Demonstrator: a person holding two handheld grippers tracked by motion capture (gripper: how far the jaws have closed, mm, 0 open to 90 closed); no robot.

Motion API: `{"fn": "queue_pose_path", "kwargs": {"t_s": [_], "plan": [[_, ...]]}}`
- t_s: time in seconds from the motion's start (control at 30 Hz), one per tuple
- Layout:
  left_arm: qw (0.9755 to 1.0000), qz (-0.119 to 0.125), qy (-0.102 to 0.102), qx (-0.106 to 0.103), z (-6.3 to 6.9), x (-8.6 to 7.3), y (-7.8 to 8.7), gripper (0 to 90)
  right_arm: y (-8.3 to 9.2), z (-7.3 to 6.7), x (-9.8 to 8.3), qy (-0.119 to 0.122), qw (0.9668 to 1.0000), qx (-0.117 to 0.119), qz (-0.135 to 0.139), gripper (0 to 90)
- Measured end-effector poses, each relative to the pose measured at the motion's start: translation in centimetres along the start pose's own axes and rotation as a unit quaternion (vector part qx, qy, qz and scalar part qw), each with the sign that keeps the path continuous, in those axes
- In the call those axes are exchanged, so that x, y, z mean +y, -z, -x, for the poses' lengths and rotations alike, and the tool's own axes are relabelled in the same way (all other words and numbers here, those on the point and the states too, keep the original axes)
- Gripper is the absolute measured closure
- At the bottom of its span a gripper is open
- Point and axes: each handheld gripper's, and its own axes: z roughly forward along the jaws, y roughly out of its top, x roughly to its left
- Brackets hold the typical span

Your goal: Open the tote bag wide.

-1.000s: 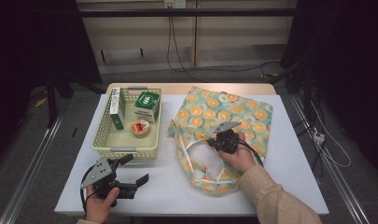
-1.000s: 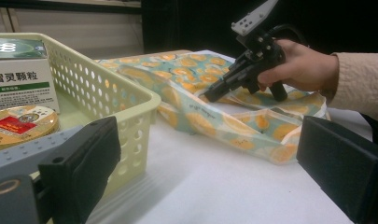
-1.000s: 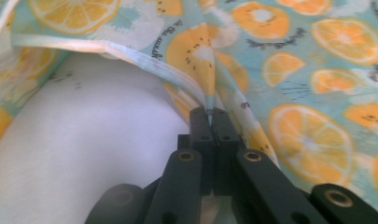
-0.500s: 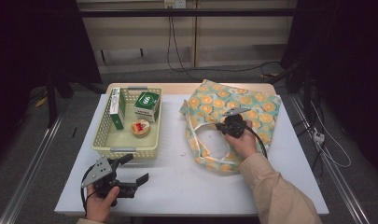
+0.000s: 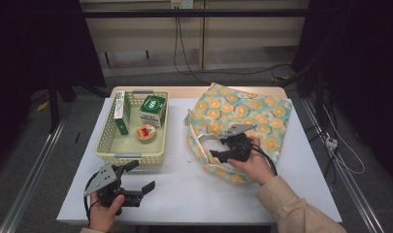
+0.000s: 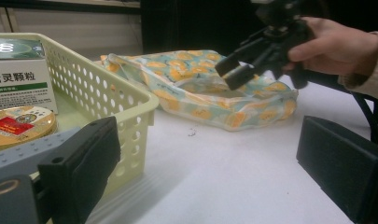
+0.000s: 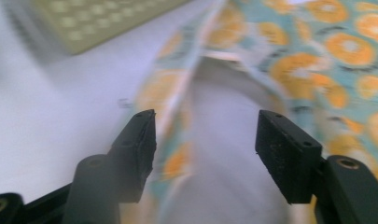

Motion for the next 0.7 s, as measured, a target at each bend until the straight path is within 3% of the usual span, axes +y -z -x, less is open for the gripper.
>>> {"fn": "queue_pose_path", "kwargs": {"t_s": [0.13,0.2,0.33,0.4,0.47,0.57,0.7], "plan": [[1.0000,-0.002,-0.003,-0.001,0.0,0.0,0.0,5.9,0.1,-2.7,-0.7,0.024,0.9982,0.054,-0.006,46.5],[1.0000,-0.003,-0.004,-0.002,0.1,0.0,0.0,5.9,-0.4,-3.6,-1.2,0.034,0.9975,0.052,-0.034,45.3],[1.0000,-0.004,-0.004,-0.001,0.1,0.0,0.0,5.9,-1.7,-3.6,-2.4,0.038,0.9971,0.045,-0.048,47.3],[1.0000,-0.003,-0.003,-0.001,0.0,0.0,0.0,5.9,-1.9,-3.5,-2.7,0.038,0.9967,0.045,-0.055,54.6],[1.0000,-0.004,-0.002,0.000,0.0,-0.1,0.0,5.9,-1.9,-3.4,-2.9,0.032,0.9967,0.048,-0.058,69.7],[1.0000,-0.006,-0.004,-0.001,-0.1,-0.1,0.0,5.9,-2.0,-3.6,-3.1,0.036,0.9956,0.061,-0.061,84.7],[1.0000,-0.004,-0.003,-0.002,0.0,0.0,0.0,5.9,-1.8,-4.5,-2.9,0.035,0.9945,0.082,-0.055,88.5]]}}
